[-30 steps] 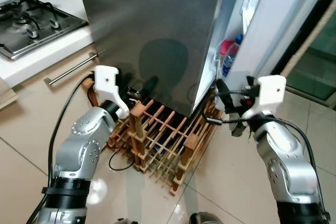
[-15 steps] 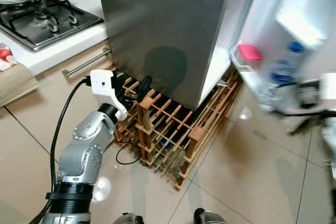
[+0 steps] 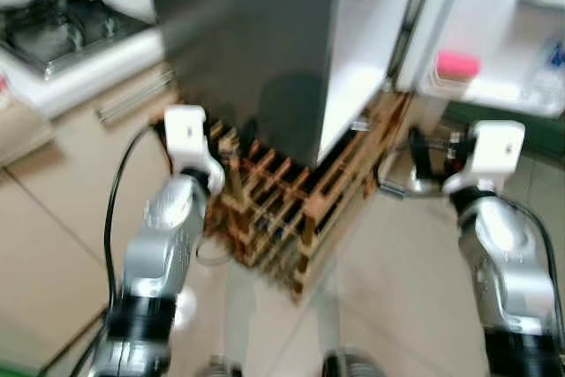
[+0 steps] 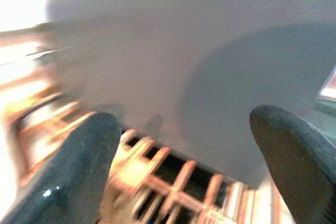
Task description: Restocking fridge
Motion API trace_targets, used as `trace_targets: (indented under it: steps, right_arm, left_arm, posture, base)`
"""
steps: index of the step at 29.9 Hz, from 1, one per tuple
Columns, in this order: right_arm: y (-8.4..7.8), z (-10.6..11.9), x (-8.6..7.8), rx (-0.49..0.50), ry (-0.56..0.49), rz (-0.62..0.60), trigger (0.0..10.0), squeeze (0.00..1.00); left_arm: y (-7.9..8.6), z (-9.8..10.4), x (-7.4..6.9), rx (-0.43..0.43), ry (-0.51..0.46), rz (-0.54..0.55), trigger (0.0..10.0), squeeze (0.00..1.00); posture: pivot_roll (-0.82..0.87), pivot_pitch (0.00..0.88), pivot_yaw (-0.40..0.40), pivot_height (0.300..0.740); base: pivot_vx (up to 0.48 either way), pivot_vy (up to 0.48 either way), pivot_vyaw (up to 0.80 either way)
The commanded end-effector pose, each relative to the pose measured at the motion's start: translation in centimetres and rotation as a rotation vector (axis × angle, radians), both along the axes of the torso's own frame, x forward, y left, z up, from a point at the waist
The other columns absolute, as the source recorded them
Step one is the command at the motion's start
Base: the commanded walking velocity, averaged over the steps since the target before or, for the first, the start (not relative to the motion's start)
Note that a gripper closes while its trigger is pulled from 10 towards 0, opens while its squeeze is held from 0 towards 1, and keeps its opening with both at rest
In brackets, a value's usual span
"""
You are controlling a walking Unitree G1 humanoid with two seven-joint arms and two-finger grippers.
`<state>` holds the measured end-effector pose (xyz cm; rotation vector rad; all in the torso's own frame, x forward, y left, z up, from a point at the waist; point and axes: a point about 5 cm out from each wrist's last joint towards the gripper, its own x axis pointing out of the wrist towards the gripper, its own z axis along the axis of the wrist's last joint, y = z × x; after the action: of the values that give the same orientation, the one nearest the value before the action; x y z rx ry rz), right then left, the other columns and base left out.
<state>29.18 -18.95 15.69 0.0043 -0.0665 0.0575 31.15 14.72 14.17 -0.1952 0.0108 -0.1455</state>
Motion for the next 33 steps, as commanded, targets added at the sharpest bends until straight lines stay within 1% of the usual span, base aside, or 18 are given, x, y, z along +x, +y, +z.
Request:
trace_targets:
  steps: [1,3,5,6,8,9,11,12,16,17,19,21,24,25,27,29,31,33]
  right_arm:
    - [0.8,0.0,0.3,0.011,0.014,0.048,10.0,0.00]
    - [1.1,-0.3,0.4,0.024,0.028,0.076,10.0,0.00]
    - [1.4,-0.7,0.4,0.029,0.044,0.095,10.0,0.00]
    - [1.7,-0.8,0.5,0.037,0.058,0.121,10.0,0.00]
    - [2.4,-0.9,0.5,0.034,0.071,0.168,10.0,0.00]
    - [2.8,-1.1,0.5,0.019,0.080,0.199,10.0,0.00]
    - [3.0,-1.2,0.5,0.013,0.088,0.211,10.0,0.00]
    - [3.2,-1.5,0.5,0.010,0.098,0.226,10.0,0.00]
    - [3.3,-1.7,0.3,0.017,0.109,0.235,10.0,0.00]
    - [3.3,-1.7,0.3,0.017,0.109,0.235,10.0,0.00]
    - [3.5,-1.9,0.2,0.021,0.111,0.239,10.0,0.00]
    - [3.7,-2.0,0.0,0.031,0.107,0.239,10.0,0.00]
    - [3.7,-2.0,0.0,0.041,0.094,0.226,10.0,0.01]
    - [3.6,-1.9,0.0,0.041,0.089,0.223,10.0,0.01]
    - [3.5,-2.0,0.0,0.046,0.078,0.211,10.0,0.01]
    - [3.5,-2.4,0.0,0.045,0.083,0.207,10.0,0.02]
    - [3.6,-2.9,0.1,0.041,0.093,0.206,10.0,0.02]
    - [3.8,-3.2,0.2,0.039,0.101,0.209,10.0,0.03]
  left_arm:
    - [0.5,0.9,-0.4,0.001,-0.043,0.062,10.0,0.00]
    - [0.8,1.1,-1.2,-0.016,-0.063,0.104,10.0,0.00]
    - [1.1,1.5,-1.7,0.027,-0.093,0.129,10.0,0.00]
    - [1.0,1.8,-2.0,0.055,-0.104,0.135,10.0,0.00]
    - [0.5,2.3,-2.2,0.071,-0.124,0.115,10.0,0.00]
    - [-0.1,2.5,-2.2,0.074,-0.138,0.095,10.0,0.00]
    - [-0.3,2.4,-2.2,0.073,-0.131,0.102,10.0,0.00]
    - [-0.8,2.2,-2.0,0.095,-0.109,0.099,10.0,0.00]
    - [-1.6,2.3,-2.0,0.122,-0.100,0.099,10.0,0.00]
    - [-1.6,2.3,-2.0,0.122,-0.100,0.099,10.0,0.00]
    - [-1.8,2.1,-1.9,0.154,-0.089,0.096,10.0,0.00]
    - [-1.9,1.6,-1.6,0.157,-0.066,0.092,10.0,0.00]
    - [-1.9,1.5,-1.4,0.164,-0.065,0.089,10.0,0.00]
    - [-1.9,1.5,-1.4,0.181,-0.066,0.086,10.0,0.00]
    - [-1.6,1.4,-1.4,0.205,-0.066,0.095,10.0,0.00]
    - [-0.8,1.1,-1.5,0.248,-0.059,0.144,10.0,0.00]
    - [0.0,0.4,-1.5,0.237,-0.014,0.203,10.0,0.00]
    - [0.3,0.2,-1.6,0.244,0.004,0.250,10.0,0.00]
  posture:
    - [-0.16,0.018,0.012,0.728]
    - [-0.14,0.019,-0.005,0.728]
    - [-0.12,0.024,-0.016,0.728]
    - [-0.10,0.041,-0.029,0.728]
    - [-0.10,0.061,-0.038,0.728]
    - [-0.10,0.065,-0.043,0.728]
    - [-0.10,0.064,-0.045,0.728]
    - [-0.10,0.062,-0.044,0.728]
    - [-0.10,0.059,-0.032,0.728]
    - [-0.10,0.059,-0.032,0.728]
    - [-0.10,0.058,-0.025,0.728]
    - [-0.10,0.046,-0.022,0.728]
    - [-0.11,0.043,-0.019,0.728]
    - [-0.10,0.038,-0.018,0.728]
    - [-0.09,0.030,-0.019,0.728]
    - [-0.08,0.026,-0.021,0.728]
    - [-0.08,0.031,-0.029,0.728]
    - [-0.06,0.038,-0.057,0.728]
  base:
    - [0.000,0.000,0.63]
    - [-0.326,0.354,0.61]
    - [-0.306,0.373,0.61]
    - [-0.304,0.375,0.61]
    - [-0.307,0.375,0.59]
    - [-0.251,0.244,0.59]
    - [-0.126,0.122,0.58]
    - [0.000,0.000,0.56]
    - [0.000,0.000,0.56]
    - [0.000,0.000,0.56]
    - [0.000,0.000,0.56]
    - [0.000,0.000,0.55]
    - [0.000,0.000,0.54]
    - [0.000,0.000,0.53]
    - [0.000,0.000,0.52]
    - [0.000,-0.480,0.51]
    - [0.000,-0.465,0.50]
    - [0.000,-0.461,0.49]
